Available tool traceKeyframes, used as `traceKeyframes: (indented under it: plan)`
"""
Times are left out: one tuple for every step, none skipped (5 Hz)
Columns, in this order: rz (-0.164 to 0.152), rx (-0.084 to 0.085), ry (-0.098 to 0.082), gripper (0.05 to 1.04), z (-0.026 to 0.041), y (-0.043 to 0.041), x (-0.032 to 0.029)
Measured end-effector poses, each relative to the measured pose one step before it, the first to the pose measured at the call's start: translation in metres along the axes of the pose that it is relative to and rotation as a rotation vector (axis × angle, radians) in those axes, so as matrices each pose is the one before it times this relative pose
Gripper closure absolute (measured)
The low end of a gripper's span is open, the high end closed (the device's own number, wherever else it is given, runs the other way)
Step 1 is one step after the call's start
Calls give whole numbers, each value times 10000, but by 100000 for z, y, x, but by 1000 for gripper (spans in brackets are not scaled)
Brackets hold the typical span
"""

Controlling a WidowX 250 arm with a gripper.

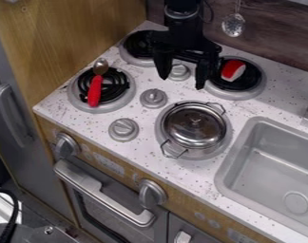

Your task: Move the red spoon to the middle of the burners.

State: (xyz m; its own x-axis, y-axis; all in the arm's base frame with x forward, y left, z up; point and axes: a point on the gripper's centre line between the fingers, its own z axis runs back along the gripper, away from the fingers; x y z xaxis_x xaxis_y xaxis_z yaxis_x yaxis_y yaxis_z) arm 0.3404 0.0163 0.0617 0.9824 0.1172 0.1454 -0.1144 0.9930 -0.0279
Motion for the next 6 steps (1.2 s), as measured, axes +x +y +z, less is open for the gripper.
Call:
traceKeyframes:
  plan:
    - [-8,23,398,83,-1221,5,-550]
    - [798,199,101,84,-250,3094,1014]
    - [1193,366,-31,83,-31,4840,1216]
    - [861,245,-10,84,-775,3378,1120]
    - [732,351,293,84,-2209,3765,951]
    - [288,436,199,84,-2167,1703,424]
